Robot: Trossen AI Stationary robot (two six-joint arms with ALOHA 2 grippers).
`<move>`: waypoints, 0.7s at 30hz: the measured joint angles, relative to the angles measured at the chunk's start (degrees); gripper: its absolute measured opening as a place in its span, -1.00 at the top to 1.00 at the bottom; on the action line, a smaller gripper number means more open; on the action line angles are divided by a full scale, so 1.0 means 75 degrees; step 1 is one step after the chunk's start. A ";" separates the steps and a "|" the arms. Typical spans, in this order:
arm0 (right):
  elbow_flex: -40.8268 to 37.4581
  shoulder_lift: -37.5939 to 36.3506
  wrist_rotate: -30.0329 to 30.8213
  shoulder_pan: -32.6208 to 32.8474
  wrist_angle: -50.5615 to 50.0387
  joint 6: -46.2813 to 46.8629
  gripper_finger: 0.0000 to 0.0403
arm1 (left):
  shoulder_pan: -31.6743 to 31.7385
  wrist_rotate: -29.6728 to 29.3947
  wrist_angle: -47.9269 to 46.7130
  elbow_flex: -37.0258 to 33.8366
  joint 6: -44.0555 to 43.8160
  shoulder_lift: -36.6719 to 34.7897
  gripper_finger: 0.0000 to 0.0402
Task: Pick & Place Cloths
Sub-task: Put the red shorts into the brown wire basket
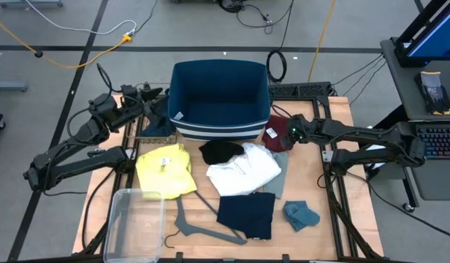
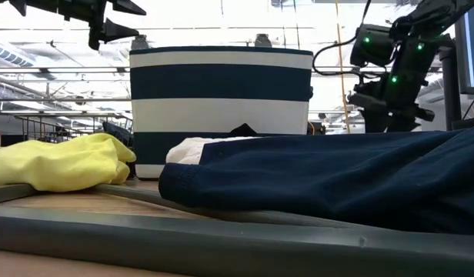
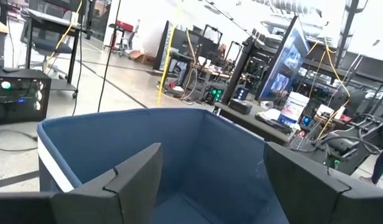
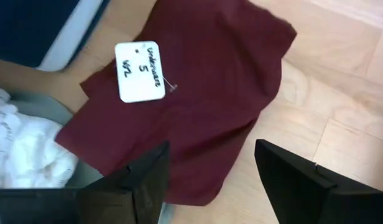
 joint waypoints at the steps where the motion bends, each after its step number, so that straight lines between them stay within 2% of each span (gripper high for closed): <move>1: -0.0046 0.0015 0.0014 0.0003 0.0000 0.0005 -0.14 | 0.0003 0.0000 -0.0003 0.0000 -0.0003 0.0003 -0.42; 5: -0.0216 0.0270 0.0031 0.0000 0.0200 -0.0024 -0.13 | 0.0001 -0.0003 -0.0003 0.0000 -0.0003 0.0002 -0.42; 11: -0.0420 0.1052 0.0049 0.0000 0.1345 -0.0116 -0.13 | -0.0002 -0.0001 -0.0003 0.0000 0.0023 0.0001 -0.42; 16: -0.0423 0.1941 0.0065 0.0000 0.1497 -0.0038 -0.13 | 0.0000 -0.0003 -0.0003 0.0000 0.0002 0.0000 -0.42; 21: -0.0380 0.2661 0.0085 0.0002 0.1590 0.0574 -0.10 | 0.0003 0.0028 -0.0003 0.0000 -0.0003 0.0000 -0.42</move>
